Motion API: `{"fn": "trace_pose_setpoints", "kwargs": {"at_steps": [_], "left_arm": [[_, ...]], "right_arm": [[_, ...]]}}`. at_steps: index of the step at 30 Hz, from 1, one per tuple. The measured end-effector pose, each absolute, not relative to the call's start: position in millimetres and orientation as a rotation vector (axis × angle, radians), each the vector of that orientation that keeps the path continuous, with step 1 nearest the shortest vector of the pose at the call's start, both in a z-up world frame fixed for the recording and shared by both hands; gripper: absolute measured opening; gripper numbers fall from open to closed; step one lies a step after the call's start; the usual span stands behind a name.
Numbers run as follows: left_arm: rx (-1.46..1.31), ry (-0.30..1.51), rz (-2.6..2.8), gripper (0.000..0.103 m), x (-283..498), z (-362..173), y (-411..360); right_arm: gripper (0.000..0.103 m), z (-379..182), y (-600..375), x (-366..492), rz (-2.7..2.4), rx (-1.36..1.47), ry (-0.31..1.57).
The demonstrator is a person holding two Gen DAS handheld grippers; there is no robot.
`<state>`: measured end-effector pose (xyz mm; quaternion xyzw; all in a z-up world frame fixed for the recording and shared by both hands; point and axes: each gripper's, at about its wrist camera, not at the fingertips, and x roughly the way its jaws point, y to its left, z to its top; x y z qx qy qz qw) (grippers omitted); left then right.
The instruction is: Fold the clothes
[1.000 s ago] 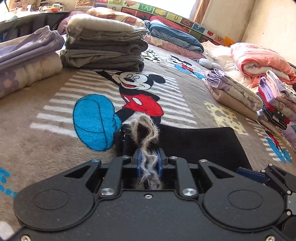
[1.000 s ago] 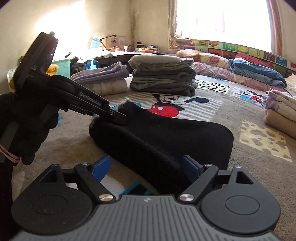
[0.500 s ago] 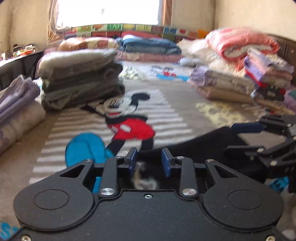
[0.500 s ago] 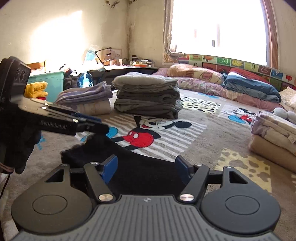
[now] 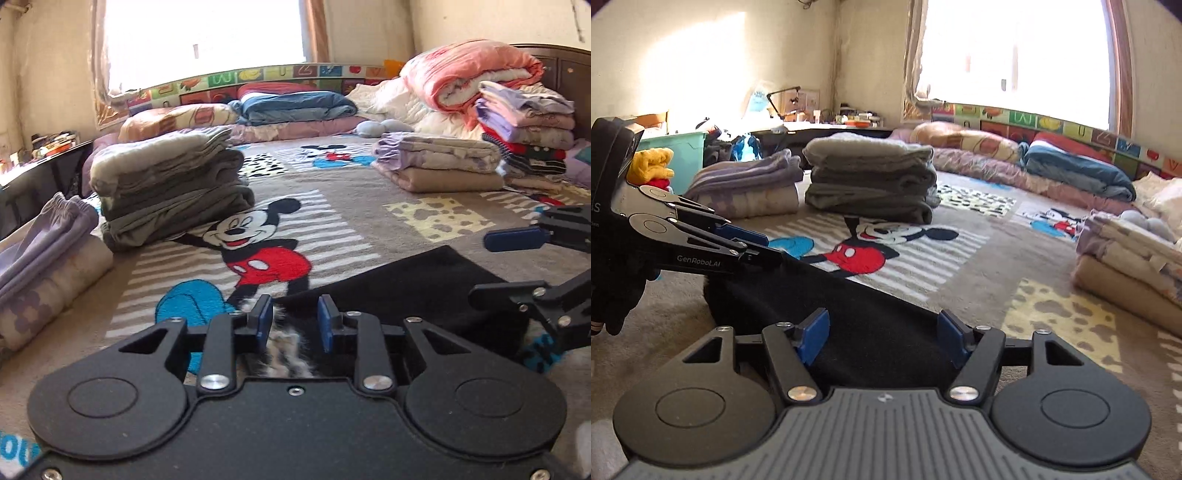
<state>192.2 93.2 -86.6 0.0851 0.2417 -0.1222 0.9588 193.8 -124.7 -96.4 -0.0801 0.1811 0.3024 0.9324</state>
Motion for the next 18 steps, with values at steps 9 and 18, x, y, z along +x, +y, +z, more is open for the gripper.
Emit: {"fn": "trace_pose_setpoints", "kwargs": {"at_steps": [9, 18], "left_arm": [[0.224, 0.592, -0.222, 0.027, 204.5, -114.1, 88.3], [-0.392, 0.613, -0.147, 0.067, 200.0, -86.8, 169.1]], "right_arm": [[0.084, -127.5, -82.6, 191.9, 0.687, -0.324, 0.553], [0.076, -102.6, -160.8, 188.4, 0.613, 0.255, 0.539]]}}
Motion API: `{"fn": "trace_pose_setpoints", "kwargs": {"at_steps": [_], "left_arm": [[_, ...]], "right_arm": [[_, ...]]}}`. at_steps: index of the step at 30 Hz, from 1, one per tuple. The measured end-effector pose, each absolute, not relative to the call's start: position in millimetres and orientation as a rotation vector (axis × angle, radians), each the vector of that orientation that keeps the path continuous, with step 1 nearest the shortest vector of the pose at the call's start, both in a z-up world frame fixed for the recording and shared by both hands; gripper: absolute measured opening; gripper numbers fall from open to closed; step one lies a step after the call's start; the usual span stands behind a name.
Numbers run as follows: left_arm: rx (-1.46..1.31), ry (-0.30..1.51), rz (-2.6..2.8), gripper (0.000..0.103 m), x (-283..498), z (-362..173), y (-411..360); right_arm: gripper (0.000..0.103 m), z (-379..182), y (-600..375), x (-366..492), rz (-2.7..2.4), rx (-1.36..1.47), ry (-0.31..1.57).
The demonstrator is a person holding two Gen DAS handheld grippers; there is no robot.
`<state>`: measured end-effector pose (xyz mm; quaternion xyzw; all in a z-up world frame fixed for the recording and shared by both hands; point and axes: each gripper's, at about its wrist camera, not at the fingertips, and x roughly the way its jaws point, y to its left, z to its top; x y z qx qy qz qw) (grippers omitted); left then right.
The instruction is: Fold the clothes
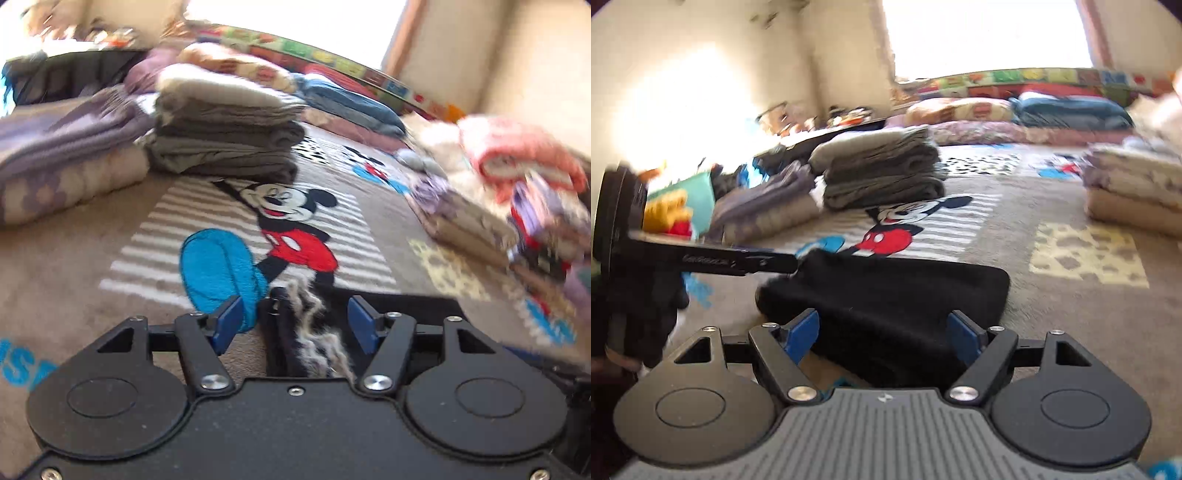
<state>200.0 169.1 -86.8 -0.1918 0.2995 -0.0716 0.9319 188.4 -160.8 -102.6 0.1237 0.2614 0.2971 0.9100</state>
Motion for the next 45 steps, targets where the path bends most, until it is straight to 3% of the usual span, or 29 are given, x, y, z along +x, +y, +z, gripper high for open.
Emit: {"fn": "trace_pose_setpoints", "kwargs": {"at_steps": [5, 12, 15, 22, 24, 27, 29, 31, 33, 35, 39, 45], "left_arm": [[-0.667, 0.676, -0.170, 0.073, 206.6, -96.0, 192.3], [-0.646, 0.749, -0.184, 0.074, 219.1, -113.8, 176.2], [-0.632, 0.741, -0.181, 0.069, 222.2, -117.1, 170.3], [-0.612, 0.696, -0.184, 0.032, 217.9, -117.3, 160.6], [-0.652, 0.684, -0.218, 0.030, 214.9, -111.6, 158.1], [-0.708, 0.672, -0.295, 0.030, 211.8, -99.2, 146.8], [-0.741, 0.673, -0.350, 0.030, 211.5, -92.9, 136.7], [-0.727, 0.695, -0.369, 0.043, 214.5, -93.4, 125.3], [-0.667, 0.743, -0.361, 0.057, 218.1, -101.3, 116.5], [-0.663, 0.788, -0.346, 0.058, 218.1, -108.0, 118.3], [-0.672, 0.774, -0.334, 0.070, 213.7, -106.8, 127.3], [-0.628, 0.819, -0.359, 0.069, 217.0, -119.5, 106.4]], "right_arm": [[0.078, -130.0, -205.3, 216.3, 0.506, 0.655, 0.628], [0.077, -158.3, -198.5, 239.9, 0.494, 0.765, 0.676], [0.074, -160.3, -189.6, 248.3, 0.510, 0.743, 0.687], [0.037, -161.7, -183.2, 252.3, 0.483, 0.760, 0.689], [0.029, -157.4, -185.6, 247.4, 0.478, 0.760, 0.674], [0.026, -141.2, -200.6, 233.9, 0.471, 0.785, 0.631], [0.026, -124.2, -217.7, 221.1, 0.467, 0.817, 0.590], [0.026, -113.5, -234.5, 214.0, 0.452, 0.826, 0.587], [0.036, -108.1, -248.5, 210.6, 0.426, 0.804, 0.609], [0.062, -120.4, -255.7, 213.7, 0.377, 0.745, 0.672], [0.066, -151.3, -271.5, 203.8, 0.347, 0.828, 0.680], [0.069, -165.0, -254.3, 198.6, 0.378, 0.794, 0.678]]}}
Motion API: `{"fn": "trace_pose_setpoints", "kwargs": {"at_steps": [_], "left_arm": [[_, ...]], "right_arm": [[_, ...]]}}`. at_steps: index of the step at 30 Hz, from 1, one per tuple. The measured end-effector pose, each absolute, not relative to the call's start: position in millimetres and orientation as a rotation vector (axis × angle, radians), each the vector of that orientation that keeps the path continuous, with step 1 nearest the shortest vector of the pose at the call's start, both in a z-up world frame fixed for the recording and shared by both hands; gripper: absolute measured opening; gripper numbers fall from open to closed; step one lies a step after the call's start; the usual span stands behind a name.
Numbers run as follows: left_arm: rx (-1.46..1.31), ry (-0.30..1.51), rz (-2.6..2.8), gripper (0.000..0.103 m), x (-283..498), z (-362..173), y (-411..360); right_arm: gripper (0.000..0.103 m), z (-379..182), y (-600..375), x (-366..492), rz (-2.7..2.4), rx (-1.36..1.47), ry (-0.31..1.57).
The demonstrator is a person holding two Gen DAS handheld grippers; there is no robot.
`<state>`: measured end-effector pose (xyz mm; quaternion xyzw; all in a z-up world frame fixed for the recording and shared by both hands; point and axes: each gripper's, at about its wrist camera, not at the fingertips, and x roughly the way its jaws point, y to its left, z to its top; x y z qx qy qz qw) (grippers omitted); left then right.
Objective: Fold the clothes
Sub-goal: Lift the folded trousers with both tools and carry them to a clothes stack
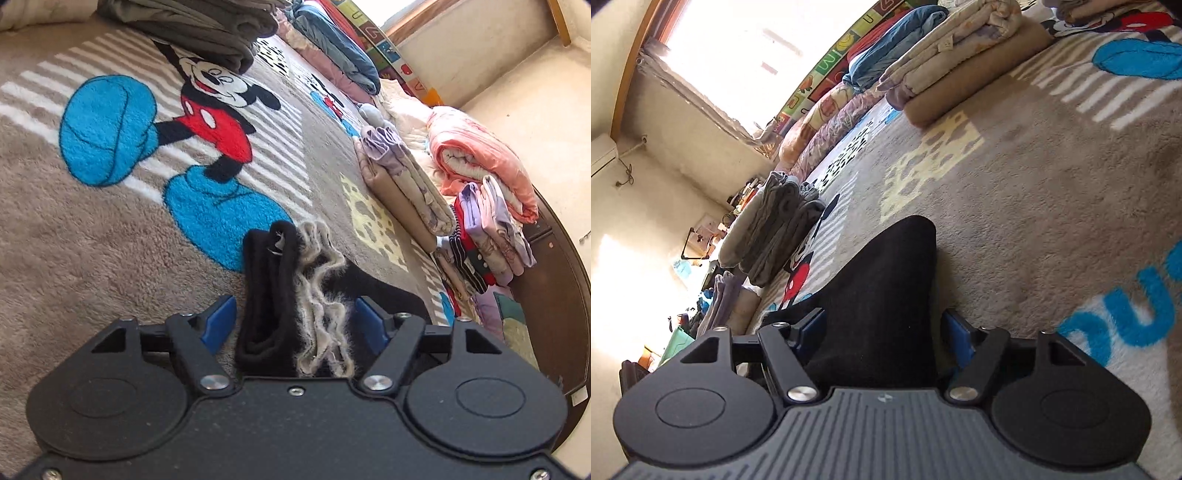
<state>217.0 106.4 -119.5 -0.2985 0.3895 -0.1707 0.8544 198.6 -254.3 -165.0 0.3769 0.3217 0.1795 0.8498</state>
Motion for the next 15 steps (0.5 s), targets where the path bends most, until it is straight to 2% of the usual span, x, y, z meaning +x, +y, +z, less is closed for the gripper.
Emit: {"fn": "trace_pose_setpoints", "kwargs": {"at_steps": [3, 4, 5, 8, 15], "left_arm": [[-0.575, 0.800, -0.342, 0.043, 215.4, -120.9, 96.8], [-0.589, 0.793, -0.342, 0.039, 214.9, -121.2, 98.9], [-0.605, 0.786, -0.347, 0.037, 214.4, -120.6, 101.8], [-0.635, 0.751, -0.363, 0.034, 212.2, -112.3, 110.5], [-0.745, 0.575, -0.317, 0.034, 199.7, -68.7, 164.1]], "right_arm": [[0.058, -167.4, -245.8, 199.2, 0.395, 0.780, 0.674], [0.052, -166.9, -241.0, 198.8, 0.405, 0.759, 0.674], [0.044, -166.5, -238.7, 198.7, 0.411, 0.757, 0.670], [0.036, -164.8, -238.0, 199.9, 0.424, 0.797, 0.649], [0.033, -132.3, -212.5, 218.7, 0.534, 0.827, 0.582]]}}
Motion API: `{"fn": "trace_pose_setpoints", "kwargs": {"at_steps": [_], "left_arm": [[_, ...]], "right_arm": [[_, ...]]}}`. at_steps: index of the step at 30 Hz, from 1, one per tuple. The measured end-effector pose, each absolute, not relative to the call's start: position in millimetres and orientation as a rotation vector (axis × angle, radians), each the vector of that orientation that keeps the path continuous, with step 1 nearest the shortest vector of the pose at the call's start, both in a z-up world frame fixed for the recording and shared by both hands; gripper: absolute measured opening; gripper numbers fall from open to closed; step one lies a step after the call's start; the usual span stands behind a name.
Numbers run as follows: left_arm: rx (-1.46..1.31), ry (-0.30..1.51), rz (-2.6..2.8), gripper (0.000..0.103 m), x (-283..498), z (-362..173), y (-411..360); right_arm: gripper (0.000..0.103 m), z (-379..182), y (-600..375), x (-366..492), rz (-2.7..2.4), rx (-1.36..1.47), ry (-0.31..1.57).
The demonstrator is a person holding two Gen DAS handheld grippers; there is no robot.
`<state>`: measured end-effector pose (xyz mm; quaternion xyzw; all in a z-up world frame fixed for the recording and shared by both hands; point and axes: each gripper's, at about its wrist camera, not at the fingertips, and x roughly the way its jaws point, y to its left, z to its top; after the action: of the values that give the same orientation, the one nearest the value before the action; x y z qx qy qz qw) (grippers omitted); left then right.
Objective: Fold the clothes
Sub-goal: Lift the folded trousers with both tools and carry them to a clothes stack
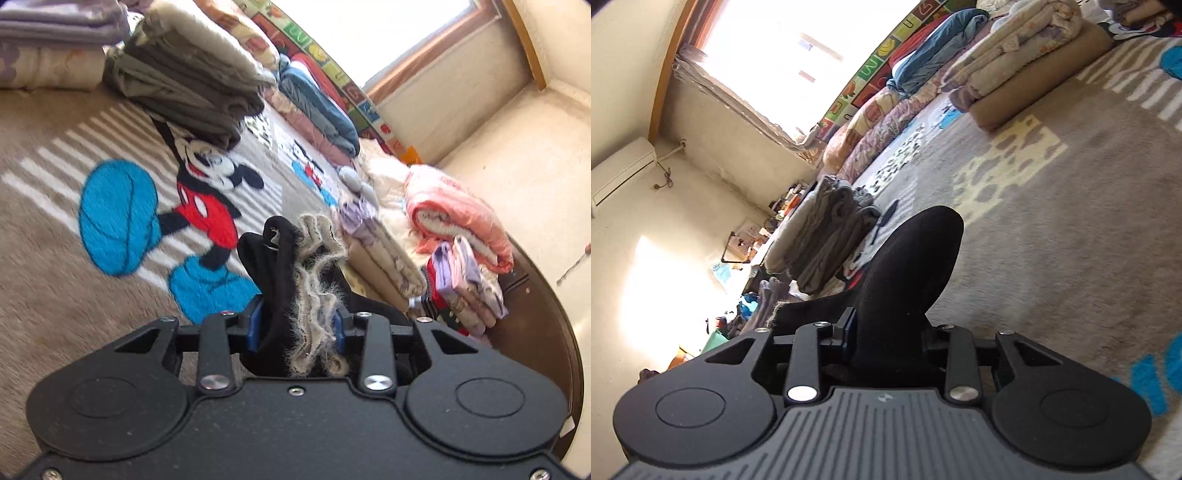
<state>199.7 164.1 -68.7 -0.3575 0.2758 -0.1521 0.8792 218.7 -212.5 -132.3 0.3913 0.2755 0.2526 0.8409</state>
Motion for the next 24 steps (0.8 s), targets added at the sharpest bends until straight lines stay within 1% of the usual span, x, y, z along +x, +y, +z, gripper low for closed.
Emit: {"fn": "trace_pose_setpoints", "kwargs": {"at_steps": [5, 11, 16, 19, 22, 23, 24], "left_arm": [[-0.867, 0.390, -0.172, 0.034, 173.1, -36.2, 241.0], [-0.919, 0.228, 0.098, 0.034, 148.6, 0.4, 329.0], [-0.896, 0.170, 0.227, 0.034, 161.3, 31.6, 378.8], [-0.882, 0.146, 0.273, 0.034, 174.1, 46.8, 402.9], [-0.893, 0.149, 0.303, 0.034, 192.1, 50.5, 421.7], [-0.884, 0.173, 0.325, 0.035, 202.7, 47.1, 426.4], [-0.862, 0.208, 0.352, 0.046, 215.5, 41.8, 430.1]], "right_arm": [[0.033, -92.6, -144.0, 262.9, 0.722, 0.806, 0.574], [0.033, -33.1, -13.5, 335.1, 0.988, 0.708, 0.618], [0.033, 5.3, 89.6, 392.0, 1.141, 0.674, 0.664], [0.033, 23.7, 130.4, 419.3, 1.184, 0.672, 0.674], [0.033, 39.6, 160.0, 442.0, 1.213, 0.665, 0.678], [0.033, 43.5, 167.2, 449.6, 1.220, 0.664, 0.676], [0.033, 45.3, 173.7, 457.7, 1.222, 0.660, 0.676]]}}
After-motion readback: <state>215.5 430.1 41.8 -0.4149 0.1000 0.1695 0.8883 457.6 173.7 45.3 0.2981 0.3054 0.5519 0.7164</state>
